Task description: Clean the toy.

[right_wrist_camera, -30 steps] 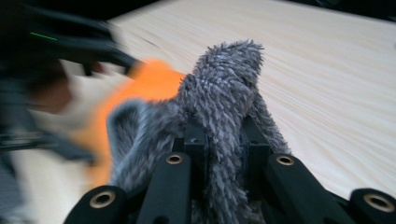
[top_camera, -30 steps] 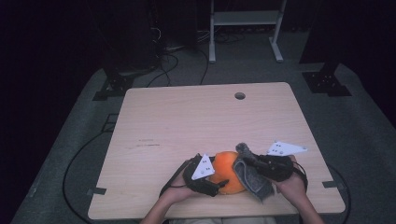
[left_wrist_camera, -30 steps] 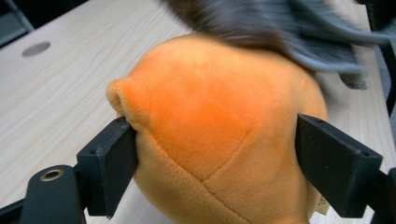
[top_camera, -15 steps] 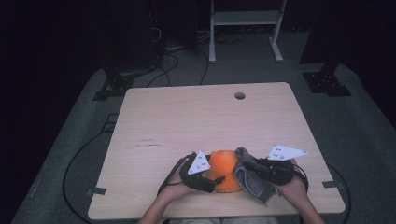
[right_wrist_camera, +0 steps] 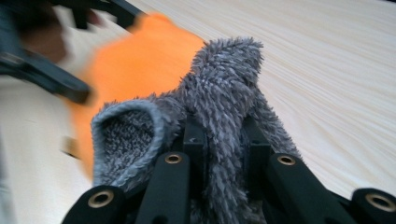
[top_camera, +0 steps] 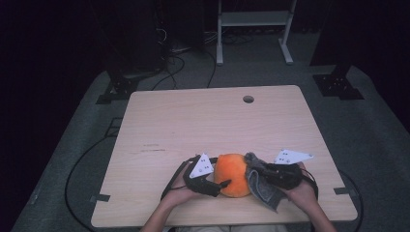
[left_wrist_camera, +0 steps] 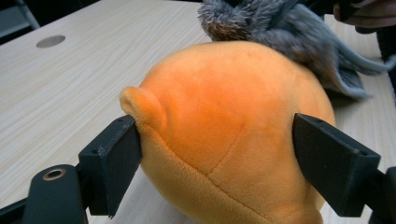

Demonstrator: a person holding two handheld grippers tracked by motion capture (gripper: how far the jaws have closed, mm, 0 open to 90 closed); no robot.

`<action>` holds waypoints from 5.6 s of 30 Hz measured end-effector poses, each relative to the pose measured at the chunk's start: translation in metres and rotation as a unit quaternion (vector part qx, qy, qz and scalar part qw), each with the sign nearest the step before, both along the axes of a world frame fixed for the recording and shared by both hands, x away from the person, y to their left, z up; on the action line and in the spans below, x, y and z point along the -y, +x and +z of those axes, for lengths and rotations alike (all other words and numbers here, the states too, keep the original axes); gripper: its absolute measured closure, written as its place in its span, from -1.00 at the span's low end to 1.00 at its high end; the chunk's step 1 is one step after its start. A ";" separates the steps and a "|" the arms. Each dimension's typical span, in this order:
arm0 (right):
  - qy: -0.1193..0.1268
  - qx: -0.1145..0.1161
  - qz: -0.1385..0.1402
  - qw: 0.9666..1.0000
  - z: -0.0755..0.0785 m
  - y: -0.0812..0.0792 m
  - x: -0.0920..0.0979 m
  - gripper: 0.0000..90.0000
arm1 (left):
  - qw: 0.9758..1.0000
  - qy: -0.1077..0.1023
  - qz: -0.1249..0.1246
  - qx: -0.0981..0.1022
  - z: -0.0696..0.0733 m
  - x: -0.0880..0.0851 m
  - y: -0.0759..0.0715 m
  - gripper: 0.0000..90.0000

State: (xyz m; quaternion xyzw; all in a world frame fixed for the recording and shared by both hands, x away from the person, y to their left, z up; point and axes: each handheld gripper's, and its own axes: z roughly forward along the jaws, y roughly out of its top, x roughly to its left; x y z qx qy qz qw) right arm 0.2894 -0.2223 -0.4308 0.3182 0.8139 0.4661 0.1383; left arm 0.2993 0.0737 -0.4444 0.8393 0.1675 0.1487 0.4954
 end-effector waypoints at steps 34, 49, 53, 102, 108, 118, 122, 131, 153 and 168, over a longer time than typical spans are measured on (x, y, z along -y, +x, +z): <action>0.038 0.053 0.004 0.998 0.023 -0.021 -0.006 0.67 | 0.999 0.009 -0.020 0.033 0.001 0.001 -0.007 -0.40; -0.007 0.069 -0.016 0.997 0.016 -0.020 -0.012 0.68 | 0.998 0.001 -0.016 0.053 0.005 0.011 -0.010 -0.22; -0.007 0.077 0.030 0.997 0.022 -0.033 -0.033 0.67 | 0.998 0.003 -0.018 0.055 0.006 0.014 -0.011 -0.21; -0.057 0.080 0.046 0.994 0.043 -0.022 -0.020 0.70 | 0.998 -0.016 -0.027 0.054 0.005 0.032 -0.022 -0.19; -0.067 0.070 0.068 0.993 0.044 -0.018 -0.031 0.71 | 0.997 -0.013 -0.038 0.059 0.006 0.032 -0.026 -0.27; -0.059 0.052 0.028 0.997 0.035 -0.007 -0.009 0.70 | 0.999 -0.021 -0.026 0.043 0.005 0.034 -0.025 -0.22; -0.048 0.047 0.020 0.998 0.038 -0.008 -0.005 0.70 | 0.997 -0.007 -0.046 0.064 0.005 0.037 -0.030 -0.21; -0.049 0.061 0.048 0.996 0.041 -0.010 -0.022 0.70 | 0.992 0.034 -0.073 0.096 0.001 0.036 -0.036 -0.21; -0.031 0.025 -0.019 0.999 0.011 0.004 0.007 0.69 | 1.000 -0.025 -0.002 0.017 0.000 0.015 -0.015 -0.29; -0.017 0.027 0.005 0.999 0.014 -0.005 0.000 0.69 | 0.999 -0.018 -0.007 -0.039 0.001 -0.002 -0.007 -0.52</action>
